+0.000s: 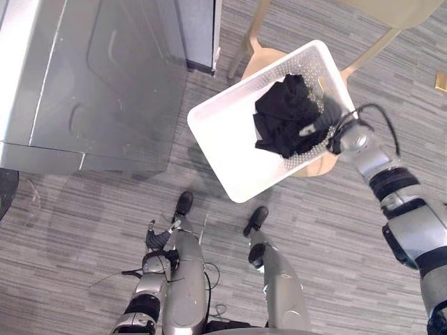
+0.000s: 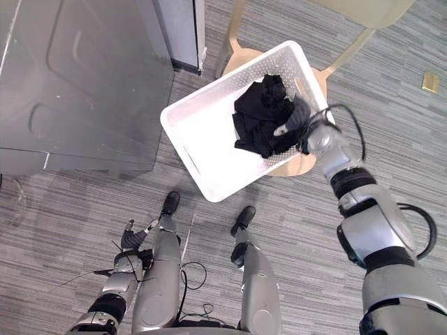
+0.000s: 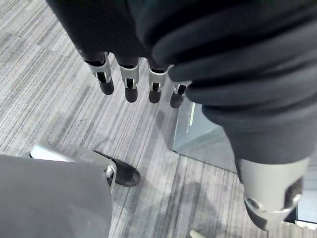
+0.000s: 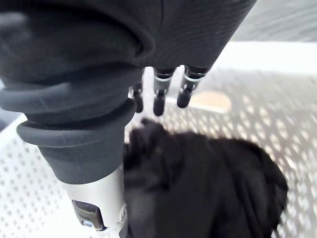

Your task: Pick up the laundry basket with both hands and put the clothes into the washing machine.

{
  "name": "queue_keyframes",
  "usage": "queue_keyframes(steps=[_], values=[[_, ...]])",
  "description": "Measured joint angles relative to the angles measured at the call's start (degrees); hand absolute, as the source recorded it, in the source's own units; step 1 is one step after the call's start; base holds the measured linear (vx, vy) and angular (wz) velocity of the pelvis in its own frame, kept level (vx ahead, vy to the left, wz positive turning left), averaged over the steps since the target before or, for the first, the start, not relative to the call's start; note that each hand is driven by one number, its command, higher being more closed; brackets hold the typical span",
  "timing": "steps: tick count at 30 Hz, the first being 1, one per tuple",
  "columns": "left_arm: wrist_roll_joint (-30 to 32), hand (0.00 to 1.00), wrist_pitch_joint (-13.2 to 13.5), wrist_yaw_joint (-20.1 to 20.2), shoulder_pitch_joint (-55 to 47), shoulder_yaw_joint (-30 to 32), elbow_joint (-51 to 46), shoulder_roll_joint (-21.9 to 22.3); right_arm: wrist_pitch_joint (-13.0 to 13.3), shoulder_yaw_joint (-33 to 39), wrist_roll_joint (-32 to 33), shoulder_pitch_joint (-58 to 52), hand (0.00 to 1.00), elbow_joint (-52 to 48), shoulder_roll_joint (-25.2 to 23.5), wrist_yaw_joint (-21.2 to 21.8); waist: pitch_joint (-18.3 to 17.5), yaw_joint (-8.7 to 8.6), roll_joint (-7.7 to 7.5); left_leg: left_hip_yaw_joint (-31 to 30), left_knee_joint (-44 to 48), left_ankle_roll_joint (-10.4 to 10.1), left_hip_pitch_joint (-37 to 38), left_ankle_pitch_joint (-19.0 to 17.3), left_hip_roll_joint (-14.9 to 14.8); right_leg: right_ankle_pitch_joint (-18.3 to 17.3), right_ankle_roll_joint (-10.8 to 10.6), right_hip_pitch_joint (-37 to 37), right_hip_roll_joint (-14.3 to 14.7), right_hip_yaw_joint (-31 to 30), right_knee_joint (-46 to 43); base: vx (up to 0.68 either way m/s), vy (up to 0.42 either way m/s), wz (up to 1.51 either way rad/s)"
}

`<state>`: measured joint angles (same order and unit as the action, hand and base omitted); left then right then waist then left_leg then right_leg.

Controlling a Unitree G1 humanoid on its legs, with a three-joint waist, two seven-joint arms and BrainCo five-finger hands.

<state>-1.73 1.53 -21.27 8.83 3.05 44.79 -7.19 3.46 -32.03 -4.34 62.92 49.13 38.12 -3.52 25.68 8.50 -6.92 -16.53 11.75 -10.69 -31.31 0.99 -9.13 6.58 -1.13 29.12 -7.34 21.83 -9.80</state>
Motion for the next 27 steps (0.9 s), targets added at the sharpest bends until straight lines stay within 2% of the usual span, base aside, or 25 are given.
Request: queue_keyframes(steps=[6,10,16,23,27], values=[[0.03,0.00,-0.04,0.01,0.00,1.72,-1.01,-0.60,0.47,-2.01,0.61,3.34,0.00,-5.67,3.28,-0.08,0.73,-0.11,-1.53,-0.03,0.00,-0.05,0.17,-0.03,-0.75,0.66,0.38,-0.87,1.02,0.22,1.49,0.00,-0.010,-0.02],[0.05,0.00,-0.03,0.01,0.01,2.18,-1.50,-0.93,0.55,-2.71,1.93,4.43,0.00,-6.12,3.48,0.00,1.02,-0.13,-2.17,-0.05,0.00,-0.05,0.16,-0.03,-0.85,0.73,0.46,-0.89,1.15,0.22,1.64,0.00,0.000,0.00],[0.04,0.00,0.01,0.00,0.01,2.21,-1.67,-0.96,0.62,-3.48,2.06,4.47,0.00,-5.48,3.60,0.04,1.04,-0.09,-2.19,-0.21,0.03,-0.05,-0.25,-0.05,-0.84,0.89,0.35,-0.89,1.25,0.40,2.18,0.00,-0.001,0.01],[-0.96,0.00,0.58,-0.05,0.07,2.34,-2.46,-0.97,0.02,-3.68,2.07,4.51,0.00,1.89,3.27,0.07,1.09,0.44,-2.11,-0.88,0.32,-0.08,-2.54,-0.06,-0.71,0.98,0.29,0.68,1.26,1.13,2.46,0.01,-0.001,0.03],[-2.22,0.00,1.07,-0.08,0.16,2.26,-2.44,-0.85,0.22,-1.77,2.09,4.55,0.00,3.25,3.26,-0.19,1.53,0.50,-1.44,-1.13,0.68,-0.10,-3.41,-0.12,-0.61,0.99,0.29,1.22,1.25,1.31,2.52,0.00,0.000,0.00]])
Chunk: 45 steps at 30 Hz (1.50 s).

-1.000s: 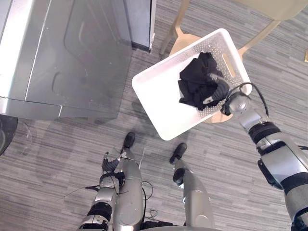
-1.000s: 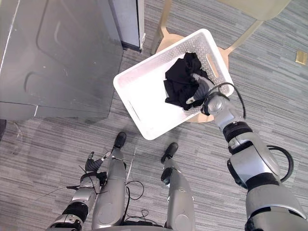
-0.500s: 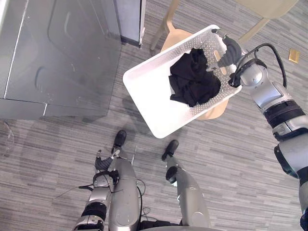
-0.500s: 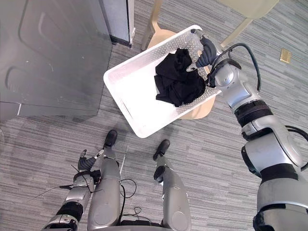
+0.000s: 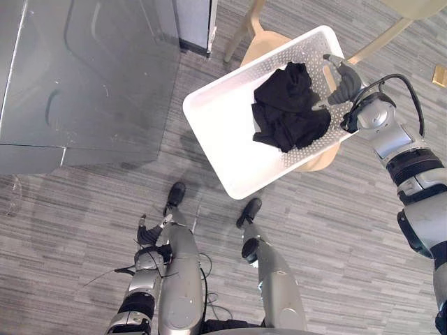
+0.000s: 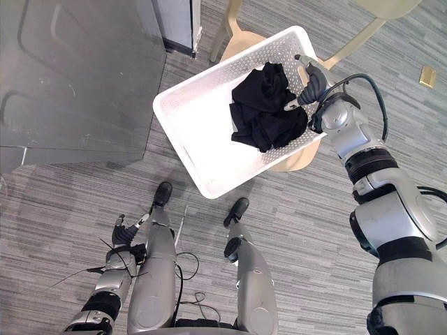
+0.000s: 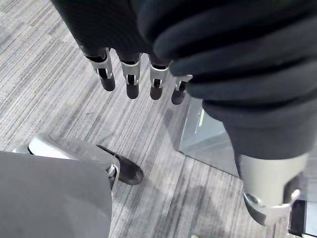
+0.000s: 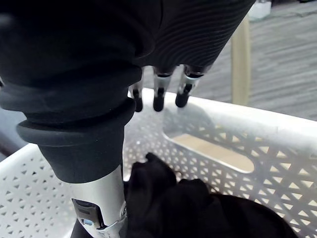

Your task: Pick up the laundry basket with both hands and put the clothes into the washing machine.

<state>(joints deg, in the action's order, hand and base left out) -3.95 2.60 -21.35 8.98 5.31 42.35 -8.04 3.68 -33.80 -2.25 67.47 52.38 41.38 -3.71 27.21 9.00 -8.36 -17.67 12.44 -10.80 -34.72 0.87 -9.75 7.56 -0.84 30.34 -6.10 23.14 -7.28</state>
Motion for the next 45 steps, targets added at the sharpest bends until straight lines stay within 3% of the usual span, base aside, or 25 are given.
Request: queue_keyframes(steps=[4,8,13,22,23,35,45], values=[[0.00,0.00,0.10,-0.20,0.33,-0.11,0.02,0.01,-0.01,0.93,-0.04,0.20,0.00,1.05,0.04,-0.63,0.63,0.60,0.98,-0.39,1.10,-0.02,-2.10,-0.26,0.19,0.05,-0.05,1.41,-0.01,0.25,0.05,0.00,0.002,0.01],[0.01,0.00,0.10,-0.83,1.34,-0.80,-0.33,1.25,-1.36,1.24,-0.05,0.21,0.00,5.03,-0.02,-0.59,2.03,2.16,3.26,-1.10,2.57,-0.05,-5.37,-0.41,0.74,0.51,-0.28,3.74,-0.18,0.52,0.04,-0.01,0.008,0.02],[0.04,0.00,0.08,-1.41,1.31,-0.91,-3.88,3.15,-1.66,2.63,-0.04,0.57,0.00,5.31,-0.03,-1.50,2.78,3.42,4.75,-1.79,3.75,-0.05,-9.40,-0.40,1.02,0.85,0.02,7.30,-0.33,1.09,-0.66,0.00,0.007,-0.02],[0.04,0.00,0.30,-2.57,1.32,-0.01,-10.86,8.02,-2.59,9.33,0.01,-0.41,0.00,1.37,-1.48,-6.15,2.74,4.17,5.06,-2.81,4.79,0.17,-14.25,-0.52,2.13,-0.99,-0.65,12.27,-2.05,2.12,-4.63,0.01,0.012,0.06],[0.03,0.00,0.31,-2.58,1.32,0.07,-10.93,8.05,-2.57,9.87,-0.02,-0.46,1.00,0.34,-1.85,-6.47,2.73,4.17,5.04,-2.82,4.83,0.18,-14.56,-0.52,2.15,-1.05,-0.59,12.64,-2.11,2.11,-4.86,0.04,0.005,-0.02],[0.11,0.00,-0.47,-2.71,1.32,1.34,-9.89,9.95,-1.85,10.96,-2.23,-4.06,1.00,-1.95,-10.11,-7.55,-1.64,4.13,4.77,-2.83,5.47,-0.15,-14.46,-0.32,2.20,-1.88,-0.04,12.96,-2.56,2.36,-6.80,0.08,-0.002,0.02],[0.04,0.00,-1.12,-2.78,0.98,1.68,-8.22,9.52,-3.04,13.16,-1.56,-7.26,1.00,0.79,-11.07,-5.92,-2.26,2.69,4.52,-2.65,5.57,0.13,-10.14,-0.37,2.81,-2.58,-0.18,9.32,-3.57,2.04,-8.52,0.02,-0.005,0.05]])
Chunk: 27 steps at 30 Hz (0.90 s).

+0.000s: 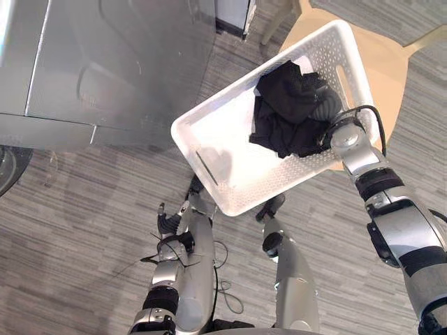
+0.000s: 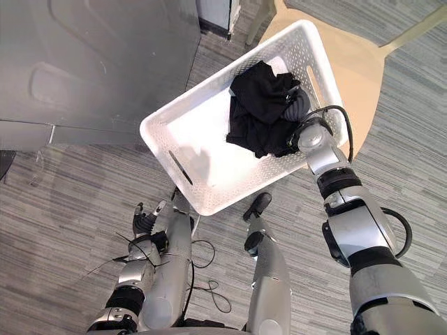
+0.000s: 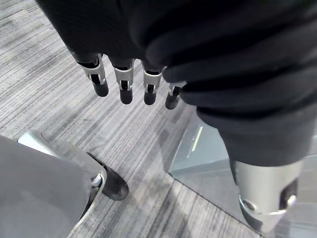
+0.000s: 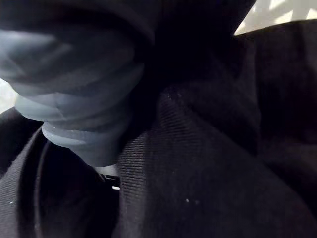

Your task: Pick up the laundry basket with both hands and put the clothes into the washing machine.

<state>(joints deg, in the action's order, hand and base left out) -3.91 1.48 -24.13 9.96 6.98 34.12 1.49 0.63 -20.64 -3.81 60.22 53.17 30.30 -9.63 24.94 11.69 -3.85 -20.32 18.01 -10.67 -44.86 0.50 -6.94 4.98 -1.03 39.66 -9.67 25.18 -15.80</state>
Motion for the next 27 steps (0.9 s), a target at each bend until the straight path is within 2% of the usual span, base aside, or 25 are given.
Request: queue_keyframes(steps=[8,14,19,22,27], values=[[-0.31,0.00,0.11,0.40,-4.00,-0.01,2.59,-2.31,-1.09,5.56,1.75,0.22,1.00,4.84,5.89,0.54,-0.06,-0.77,-0.11,1.10,-2.15,0.29,5.55,0.50,0.23,-0.28,-0.42,-4.22,-0.65,-0.72,0.04,0.01,-0.012,0.02],[-0.63,0.00,0.30,0.75,-5.06,-0.11,4.96,-3.95,-1.12,9.93,8.70,3.12,1.00,6.43,9.42,-0.76,-0.06,-2.04,-0.10,2.56,-3.27,0.38,9.64,0.62,0.00,-0.38,-0.56,-7.08,-0.68,-2.02,0.17,0.01,-0.030,-0.06],[-0.65,0.00,0.36,1.90,-5.28,-0.38,6.67,-4.85,-1.10,12.40,11.10,6.81,1.00,6.59,12.32,-1.87,-0.05,-3.32,-0.08,3.21,-4.17,0.47,12.77,0.67,-0.04,-0.46,-0.68,-9.52,-0.73,-2.56,0.49,0.00,-0.016,-0.02],[-0.64,0.00,0.31,2.83,-5.57,-0.50,7.14,-5.10,-1.07,15.21,13.66,7.14,1.00,4.50,12.91,-2.58,-0.05,-3.64,-0.08,3.45,-4.58,0.48,14.41,0.67,0.02,-0.70,-1.00,-10.85,-0.90,-2.75,0.35,0.00,0.000,0.00],[-1.88,0.00,0.06,3.18,-6.38,0.00,8.44,-5.19,-0.80,19.50,21.51,7.13,1.00,-7.98,12.81,-4.26,0.03,-4.79,0.05,4.66,-6.08,0.80,18.93,0.90,0.28,-1.19,-1.58,-13.99,-1.53,-3.60,0.06,0.01,-0.003,-0.01]])
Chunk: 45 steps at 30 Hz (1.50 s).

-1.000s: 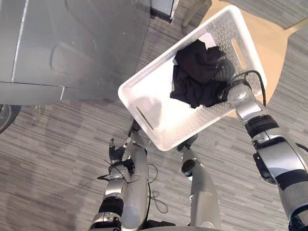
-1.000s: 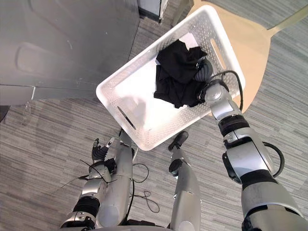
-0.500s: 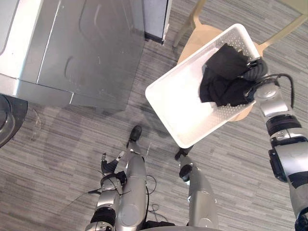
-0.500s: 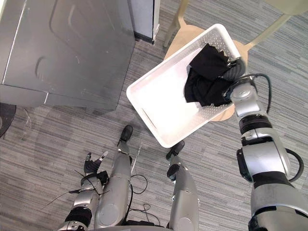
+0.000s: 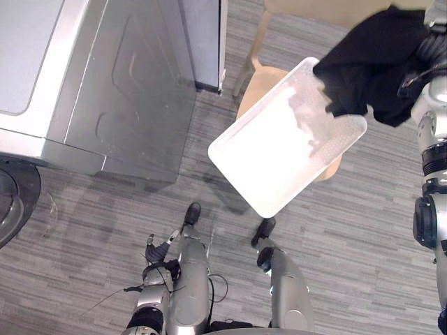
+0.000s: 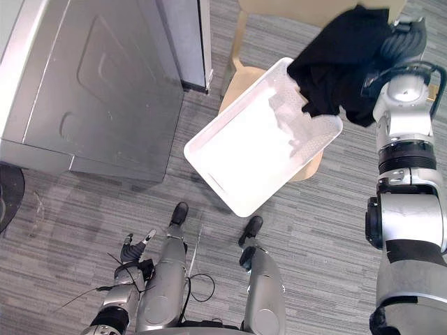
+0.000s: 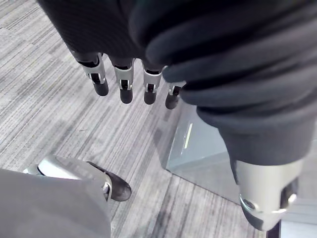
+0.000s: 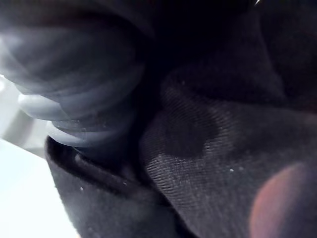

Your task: Pick up the laundry basket with both hands and put the clothes into the washing machine.

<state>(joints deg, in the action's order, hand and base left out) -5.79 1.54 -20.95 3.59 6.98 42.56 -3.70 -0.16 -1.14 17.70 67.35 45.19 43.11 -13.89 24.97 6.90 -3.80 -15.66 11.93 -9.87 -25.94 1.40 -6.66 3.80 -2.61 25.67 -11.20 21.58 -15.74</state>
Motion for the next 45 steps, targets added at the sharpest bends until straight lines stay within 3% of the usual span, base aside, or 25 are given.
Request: queue_keyframes(steps=[3,8,12,20,21,25,30,36,39,41,45], values=[[-2.70,0.00,-0.09,1.10,-0.55,1.48,0.04,0.40,1.04,4.01,2.83,-0.10,1.00,-7.61,-0.11,-1.43,0.04,-0.18,0.06,0.50,-0.46,0.04,2.27,-0.03,0.05,-0.27,-0.15,-1.67,-0.17,-0.41,-0.06,0.02,-0.007,-0.04],[-12.68,0.00,0.02,1.81,-3.41,7.99,-5.45,1.94,6.64,10.17,7.89,-5.42,1.00,-28.73,-0.01,-3.76,-0.99,-1.42,0.27,1.05,-2.10,1.46,7.77,-0.84,1.04,-2.50,-1.64,-6.15,-1.68,-0.12,-0.95,0.04,0.008,0.08],[-17.82,0.00,1.60,-0.06,-7.42,15.90,-21.67,3.23,8.76,14.55,8.81,-16.97,1.00,-38.25,0.05,-3.72,-7.54,-1.40,0.77,1.53,-3.41,1.64,10.11,-0.96,1.66,-2.66,-1.90,-8.49,-2.31,0.20,0.39,0.12,0.022,0.02],[-17.98,0.00,6.03,-7.13,-11.91,28.28,-48.03,6.55,10.04,24.03,7.59,-31.62,1.00,-44.78,-0.01,-2.28,-16.36,-1.75,3.66,3.71,-4.68,3.07,16.12,-3.40,1.65,-0.94,-3.53,-16.39,-1.14,-0.49,8.21,0.12,0.016,-0.09],[-15.70,0.00,6.55,-8.45,-12.96,29.68,-51.40,7.03,10.21,25.67,6.86,-33.40,1.00,-46.21,-0.96,-2.15,-18.21,-1.74,4.12,4.72,-5.37,3.33,17.11,-3.59,1.60,-0.36,-3.75,-17.11,-0.89,-1.36,9.67,0.11,0.014,-0.26],[-12.74,0.00,6.66,-10.27,-13.74,29.40,-60.09,7.06,11.16,28.32,6.49,-37.14,1.00,-50.60,-6.26,-2.00,-19.88,-3.01,4.54,5.85,-6.18,3.42,20.17,-4.26,1.44,0.29,-4.08,-20.21,-0.48,-2.02,11.97,0.08,0.002,-0.17],[-8.41,0.00,9.31,-9.89,-13.47,22.30,-72.38,6.42,11.59,26.28,6.54,-42.68,1.00,-57.54,-16.43,1.73,-22.06,-3.85,4.48,9.85,-7.32,3.62,23.70,-5.13,0.70,1.72,-4.09,-21.92,0.62,-5.94,14.77,0.03,-0.002,-0.39],[-7.10,0.00,10.33,-2.96,-11.66,8.45,-74.49,3.38,11.74,15.66,7.08,-45.84,1.00,-62.22,-25.51,7.73,-22.69,-5.90,4.53,16.18,-7.96,3.48,27.06,-6.40,-0.60,3.51,-3.67,-22.46,2.52,-11.69,17.34,-0.02,-0.004,-0.55],[-8.27,0.00,10.30,3.22,-8.03,-0.45,-71.64,1.07,11.80,10.97,7.97,-47.21,1.00,-63.53,-28.43,10.97,-22.81,-6.38,4.55,19.02,-8.56,3.33,29.21,-6.70,-1.03,4.01,-3.51,-22.48,3.27,-14.47,17.44,0.00,-0.001,-0.43],[-9.19,0.00,10.25,5.01,-5.28,-3.94,-68.22,-0.49,11.78,9.39,9.12,-47.28,1.00,-63.53,-29.28,11.82,-22.84,-6.93,4.59,20.13,-9.09,3.32,30.01,-6.69,-1.10,4.10,-3.52,-22.46,3.47,-15.48,17.47,-0.01,0.004,-0.32],[-15.73,0.00,9.33,10.46,2.05,-13.07,-56.60,-5.80,10.85,3.86,11.67,-47.32,1.00,-63.52,-30.78,13.83,-23.21,-8.22,4.56,22.75,-9.93,3.16,31.55,-6.83,-1.24,4.89,-3.39,-22.30,4.16,-18.06,18.33,-0.01,0.005,-0.32]])
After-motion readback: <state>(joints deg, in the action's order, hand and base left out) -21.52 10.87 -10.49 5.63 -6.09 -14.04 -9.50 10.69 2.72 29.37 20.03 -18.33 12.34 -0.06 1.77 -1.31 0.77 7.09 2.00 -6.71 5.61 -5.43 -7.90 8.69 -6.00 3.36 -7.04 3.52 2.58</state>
